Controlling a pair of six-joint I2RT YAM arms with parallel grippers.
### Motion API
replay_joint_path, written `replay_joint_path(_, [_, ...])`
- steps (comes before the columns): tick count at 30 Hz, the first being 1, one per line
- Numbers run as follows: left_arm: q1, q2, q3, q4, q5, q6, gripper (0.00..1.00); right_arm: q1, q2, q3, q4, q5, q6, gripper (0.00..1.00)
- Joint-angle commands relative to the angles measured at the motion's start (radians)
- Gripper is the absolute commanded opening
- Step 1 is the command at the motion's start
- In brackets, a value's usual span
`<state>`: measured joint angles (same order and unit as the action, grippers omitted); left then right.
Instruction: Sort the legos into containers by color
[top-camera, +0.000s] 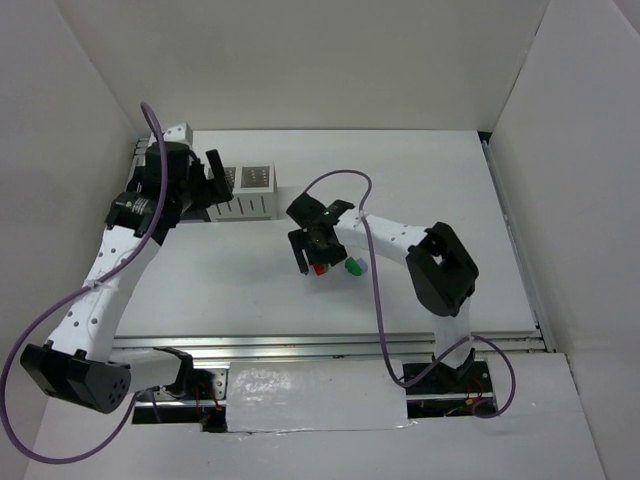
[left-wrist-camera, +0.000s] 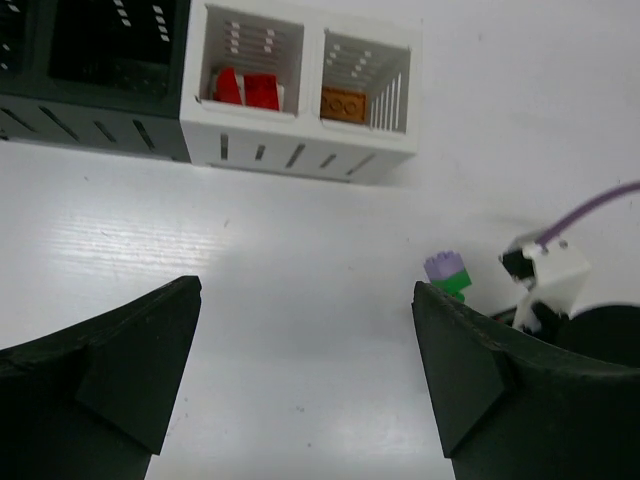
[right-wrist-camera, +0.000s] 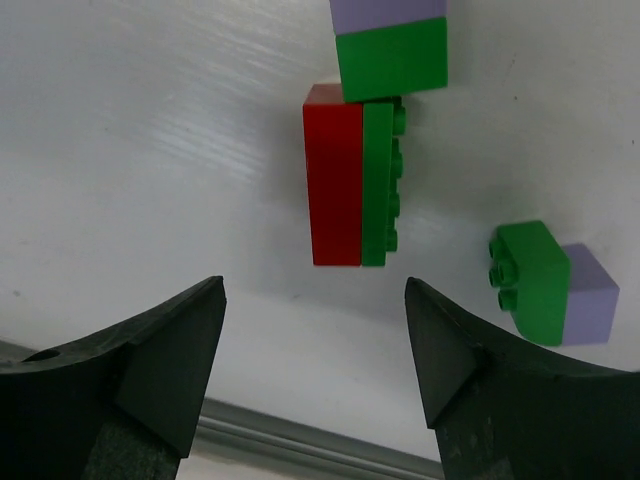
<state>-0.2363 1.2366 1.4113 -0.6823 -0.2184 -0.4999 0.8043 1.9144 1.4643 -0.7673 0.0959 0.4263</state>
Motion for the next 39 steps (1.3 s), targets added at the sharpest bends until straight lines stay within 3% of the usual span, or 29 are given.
replay_joint_path(1, [-0.003,-0.02,-0.055,-0.037,0.106,0.018,1.0,-0.002,0.05,0.077,0.049,0.064,-0.043,0.78])
replay_joint_path(5, [-0.003,-0.072,-0.092,-0.048,0.145,0.008,1.0,-0.002,0.13,0.128,0.046,0.09,-0.061,0.68])
replay_joint_path(8, [-0.003,-0.091,-0.11,-0.049,0.174,0.006,1.0,-0.002,0.146,0.11,0.066,0.131,-0.064,0.67])
replay_joint_path(10, [-0.003,-0.094,-0.117,-0.052,0.188,0.009,1.0,-0.002,0.147,0.096,0.089,0.128,-0.069,0.59])
replay_joint_path(13, [-0.003,-0.097,-0.117,-0.063,0.195,0.014,1.0,0.001,0.138,0.068,0.108,0.12,-0.07,0.31])
replay_joint_path(14, [-0.003,-0.098,-0.115,-0.065,0.209,0.012,1.0,0.001,0.129,0.045,0.114,0.117,-0.061,0.12])
replay_joint_path(16, [-0.003,-0.101,-0.106,-0.068,0.24,0.009,0.99,0.001,0.073,0.025,0.115,0.072,-0.043,0.0])
replay_joint_path(20, [-0.003,-0.104,-0.081,-0.057,0.359,-0.032,0.99,0.051,-0.136,-0.083,0.149,0.016,0.023,0.0])
replay_joint_path(27, [-0.006,-0.092,-0.187,0.156,0.768,-0.278,1.0,0.065,-0.454,-0.134,0.21,-0.07,0.068,0.0])
replay_joint_path(34, [-0.031,-0.075,-0.256,0.38,0.932,-0.466,0.99,0.073,-0.532,-0.084,0.195,-0.062,0.046,0.0])
replay_joint_path(39, [-0.044,-0.074,-0.304,0.457,0.956,-0.537,0.98,0.087,-0.534,-0.052,0.177,-0.042,0.032,0.0])
